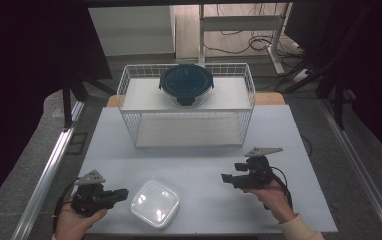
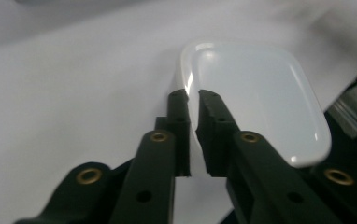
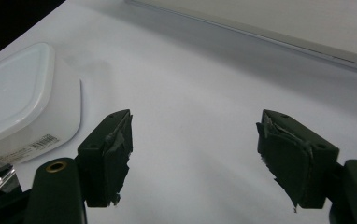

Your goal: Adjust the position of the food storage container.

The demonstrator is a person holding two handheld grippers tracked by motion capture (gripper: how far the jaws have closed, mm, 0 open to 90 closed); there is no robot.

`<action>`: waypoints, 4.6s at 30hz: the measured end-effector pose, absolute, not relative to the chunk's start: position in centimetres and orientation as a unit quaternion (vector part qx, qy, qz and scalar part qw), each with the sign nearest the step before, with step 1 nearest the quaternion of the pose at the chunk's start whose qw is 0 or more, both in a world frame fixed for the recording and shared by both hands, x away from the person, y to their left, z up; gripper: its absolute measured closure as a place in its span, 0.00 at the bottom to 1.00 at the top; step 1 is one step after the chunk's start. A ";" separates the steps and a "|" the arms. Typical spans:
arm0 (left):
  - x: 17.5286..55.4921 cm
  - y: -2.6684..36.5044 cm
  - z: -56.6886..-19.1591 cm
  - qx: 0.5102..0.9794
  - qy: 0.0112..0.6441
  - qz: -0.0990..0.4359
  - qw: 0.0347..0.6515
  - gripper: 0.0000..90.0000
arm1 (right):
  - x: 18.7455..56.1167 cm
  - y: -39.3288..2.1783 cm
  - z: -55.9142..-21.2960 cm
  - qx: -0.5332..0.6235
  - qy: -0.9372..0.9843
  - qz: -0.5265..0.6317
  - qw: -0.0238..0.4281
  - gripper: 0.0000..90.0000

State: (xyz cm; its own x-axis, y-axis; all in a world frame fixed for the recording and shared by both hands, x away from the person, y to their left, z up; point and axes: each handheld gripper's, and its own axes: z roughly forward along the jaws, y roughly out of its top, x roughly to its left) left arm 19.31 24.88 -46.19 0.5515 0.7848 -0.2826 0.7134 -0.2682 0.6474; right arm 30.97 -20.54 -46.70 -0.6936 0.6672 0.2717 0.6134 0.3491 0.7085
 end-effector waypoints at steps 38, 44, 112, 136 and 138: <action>19.9 20.0 -50.8 0.827 0.440 -0.051 0.346 1.00 | 31.2 -20.7 -47.1 0.397 0.819 0.412 0.033 0.29; 20.8 20.3 -50.6 0.826 0.446 -0.044 0.341 1.00 | 31.2 -20.8 -47.0 0.398 0.818 0.414 0.034 0.29; 29.1 15.7 -50.7 0.816 0.460 -0.041 0.347 1.00 | 31.1 -21.4 -46.6 0.405 0.811 0.421 0.039 0.30; 29.9 14.8 -49.9 0.814 0.450 -0.037 0.365 1.00 | 31.0 -21.3 -46.7 0.405 0.812 0.419 0.037 0.30; 29.4 15.6 -49.1 0.800 0.451 -0.040 0.394 1.00 | 30.9 -21.3 -46.6 0.406 0.809 0.425 0.032 0.30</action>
